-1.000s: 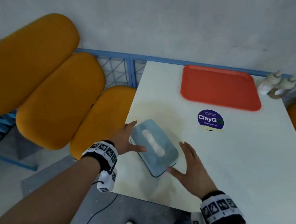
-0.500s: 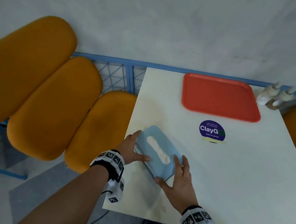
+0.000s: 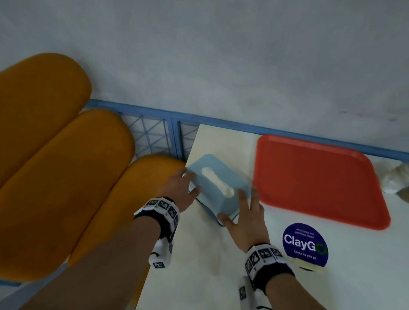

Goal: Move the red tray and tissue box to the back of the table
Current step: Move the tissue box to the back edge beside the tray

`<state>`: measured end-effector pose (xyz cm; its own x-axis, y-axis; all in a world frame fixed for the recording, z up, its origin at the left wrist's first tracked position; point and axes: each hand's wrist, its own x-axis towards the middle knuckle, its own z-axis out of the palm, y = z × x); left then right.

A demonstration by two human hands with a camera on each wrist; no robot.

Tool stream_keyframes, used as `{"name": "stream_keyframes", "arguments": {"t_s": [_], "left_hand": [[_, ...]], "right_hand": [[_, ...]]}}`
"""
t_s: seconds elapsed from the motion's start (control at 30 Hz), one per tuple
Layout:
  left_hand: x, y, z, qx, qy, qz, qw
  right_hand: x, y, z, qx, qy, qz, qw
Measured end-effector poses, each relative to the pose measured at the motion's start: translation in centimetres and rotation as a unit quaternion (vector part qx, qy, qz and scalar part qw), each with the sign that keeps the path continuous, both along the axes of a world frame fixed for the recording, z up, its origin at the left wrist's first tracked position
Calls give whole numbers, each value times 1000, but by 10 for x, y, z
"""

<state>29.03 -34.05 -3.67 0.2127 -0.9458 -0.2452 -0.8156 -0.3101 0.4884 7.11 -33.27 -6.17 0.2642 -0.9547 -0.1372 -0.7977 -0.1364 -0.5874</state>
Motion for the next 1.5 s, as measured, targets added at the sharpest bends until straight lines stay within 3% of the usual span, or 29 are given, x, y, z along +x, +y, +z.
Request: {"name": "stream_keyframes", "arguments": {"t_s": [0.17, 0.3, 0.53, 0.87, 1.07, 1.23, 1.37, 1.5], "left_hand": [[10, -50, 0, 44, -56, -55, 996], [8, -53, -3, 14, -88, -51, 995], [12, -76, -13, 27, -57, -30, 998], [36, -174, -11, -18, -95, -60, 993], [47, -212, -17, -32, -81, -48, 995], [43, -227, -25, 21, -52, -89, 994], [38, -223, -37, 0, -41, -88, 995], [43, -220, -44, -43, -21, -90, 995]], "right_hand": [[8, -64, -5, -39, 23, 73, 996], [5, -115, 1, -53, 65, 52, 995], [14, -175, 7, -47, 108, 110, 987], [27, -246, 12, -87, 122, 126, 981], [34, -273, 5, -71, 78, 98, 990], [33, -271, -12, -10, 67, 100, 993], [31, -257, -16, -47, 15, 52, 997], [32, -254, -15, -85, 15, 41, 995]]}}
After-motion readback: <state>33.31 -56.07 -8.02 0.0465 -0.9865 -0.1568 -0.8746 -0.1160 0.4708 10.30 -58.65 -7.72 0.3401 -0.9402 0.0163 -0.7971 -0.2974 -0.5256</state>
